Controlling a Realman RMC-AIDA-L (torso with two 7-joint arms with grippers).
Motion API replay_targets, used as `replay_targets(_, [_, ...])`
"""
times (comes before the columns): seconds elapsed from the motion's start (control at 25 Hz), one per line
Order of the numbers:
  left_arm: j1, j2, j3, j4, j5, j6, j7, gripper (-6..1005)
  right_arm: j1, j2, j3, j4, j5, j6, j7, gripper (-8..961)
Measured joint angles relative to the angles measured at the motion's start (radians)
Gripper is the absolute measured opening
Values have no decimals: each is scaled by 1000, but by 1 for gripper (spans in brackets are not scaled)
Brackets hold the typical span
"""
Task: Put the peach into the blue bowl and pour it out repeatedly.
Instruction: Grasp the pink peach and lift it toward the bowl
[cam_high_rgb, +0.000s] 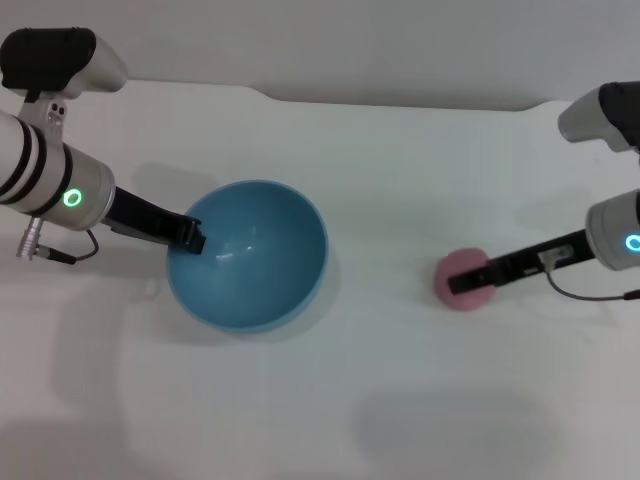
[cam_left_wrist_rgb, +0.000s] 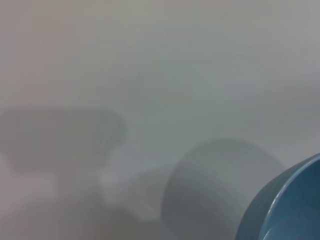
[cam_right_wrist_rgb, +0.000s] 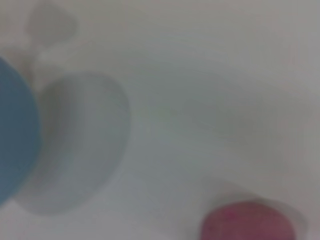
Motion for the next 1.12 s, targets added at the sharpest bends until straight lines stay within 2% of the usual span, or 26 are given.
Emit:
replay_targets(0.16, [-1,0,0,-1,0,-3,0,-2,-8,-2,-4,16,96,8,-69,581])
replay_targets(0.4, [-1,0,0,-2,0,-6,-1,-2,-12,-8,-4,23,96,-1,-70,571])
replay_targets(0.84, [-1,-1,6,-1,-2,4,-1,-1,-52,-9,6,0,100,-45,-75,117])
replay_targets(0.88, [-1,-1,7,-1,-2,7,-3,-1,-65,-8,12,-23,106,-64,-77,101])
replay_targets(0.92, [-8,-2,10,-6,-2,18,-7,-1,-111,-9,25,-104,143,-117,-85,85])
replay_targets(1.0, [-11,-2,13,-8,-2,21,-7,0,-126,-9,29,-133,163,-137,-92,53])
replay_targets(1.12, [-21,-5,29,-15,-2,28,-8,0,-179,-9,85,-240,248,-247,-171,37])
